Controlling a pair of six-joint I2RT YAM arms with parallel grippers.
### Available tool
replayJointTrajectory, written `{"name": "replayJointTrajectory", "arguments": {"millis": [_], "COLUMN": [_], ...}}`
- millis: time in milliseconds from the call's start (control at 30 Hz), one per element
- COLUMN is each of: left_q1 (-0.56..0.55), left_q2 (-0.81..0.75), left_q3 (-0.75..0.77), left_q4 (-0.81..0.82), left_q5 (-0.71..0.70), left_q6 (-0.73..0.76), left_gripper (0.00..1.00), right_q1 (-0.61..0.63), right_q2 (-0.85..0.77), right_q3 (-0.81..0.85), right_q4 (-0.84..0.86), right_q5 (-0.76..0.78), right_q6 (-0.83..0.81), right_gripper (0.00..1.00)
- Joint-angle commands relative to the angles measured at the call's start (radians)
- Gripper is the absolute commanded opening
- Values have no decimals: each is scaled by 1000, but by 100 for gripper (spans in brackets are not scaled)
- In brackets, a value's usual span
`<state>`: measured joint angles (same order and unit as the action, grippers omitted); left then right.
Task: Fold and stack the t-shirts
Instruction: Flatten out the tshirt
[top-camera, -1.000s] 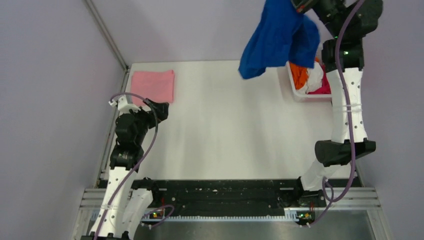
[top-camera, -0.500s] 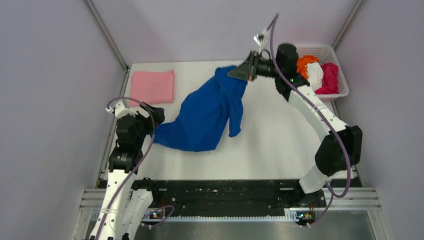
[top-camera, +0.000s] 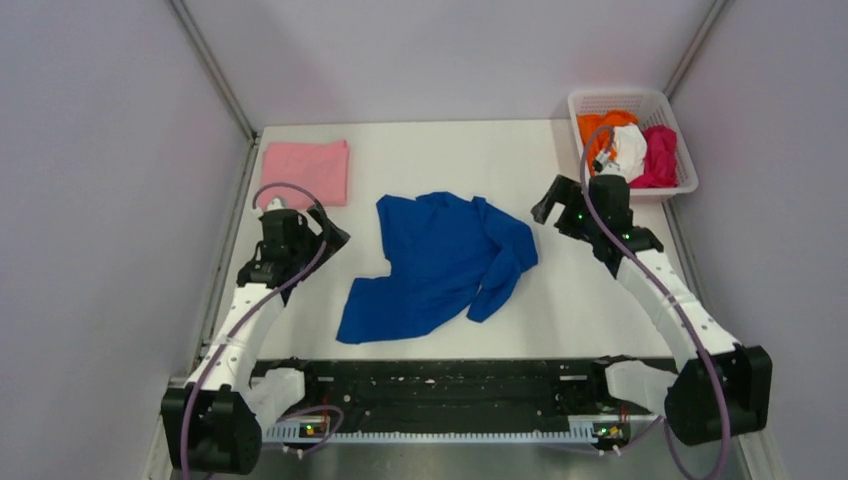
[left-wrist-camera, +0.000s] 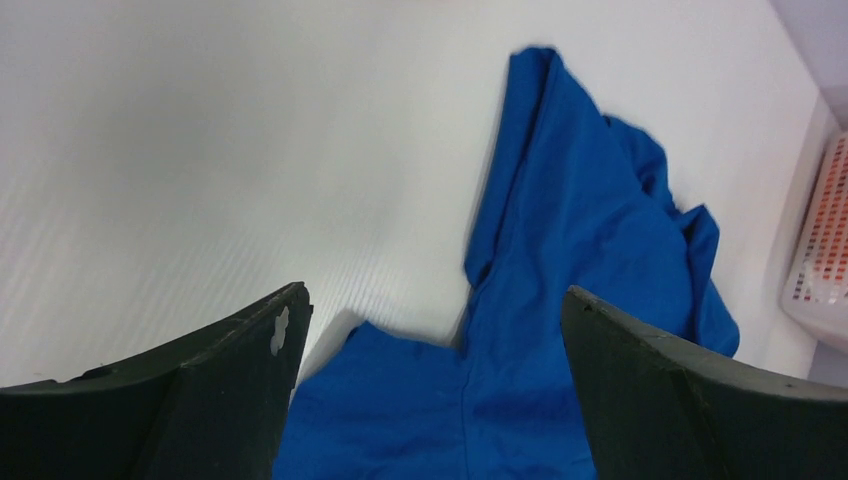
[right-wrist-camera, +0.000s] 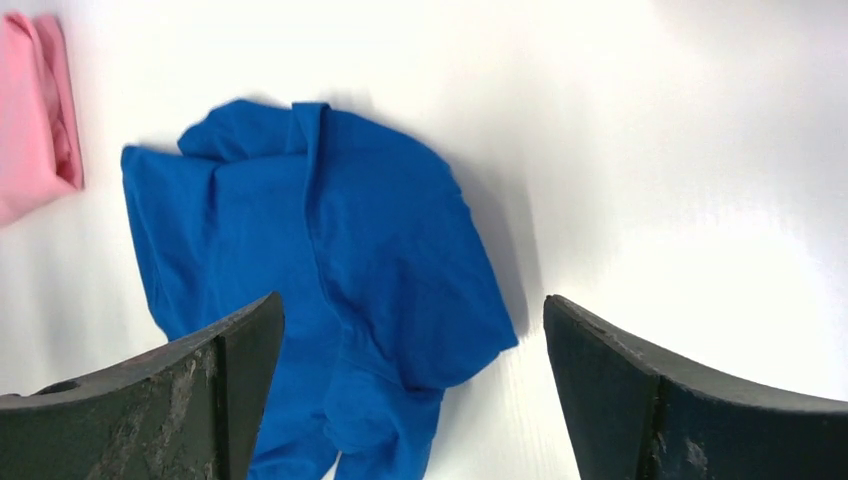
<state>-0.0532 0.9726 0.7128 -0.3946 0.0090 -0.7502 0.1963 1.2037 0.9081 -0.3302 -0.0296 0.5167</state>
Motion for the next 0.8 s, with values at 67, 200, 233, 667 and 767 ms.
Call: {"name": "replayJointTrajectory", "arguments": {"millis": [67, 200, 233, 667, 767], "left_q1": [-28, -96, -119, -311, -323], "left_q2": [80, 96, 87, 55, 66], "left_q3": [-58, -86, -97, -198, -215], "left_q4": [-37, -128, -148, -268, -231], "left_q5": [119, 77, 64, -43, -43], "left_q6": [-9, 5, 5, -96, -103], "left_gripper": [99, 99, 99, 93, 92], "right_q1": [63, 162, 192, 799, 834], "right_q2": [-167, -202, -209, 5, 106], "right_q3": [-151, -171, -177, -273, -245], "right_q4": [32, -35, -56, 2, 41], "right_q5": [86, 128, 146, 435, 445], "right_q6": [65, 81, 99, 338, 344], "right_gripper": [99, 99, 99, 97, 96]}}
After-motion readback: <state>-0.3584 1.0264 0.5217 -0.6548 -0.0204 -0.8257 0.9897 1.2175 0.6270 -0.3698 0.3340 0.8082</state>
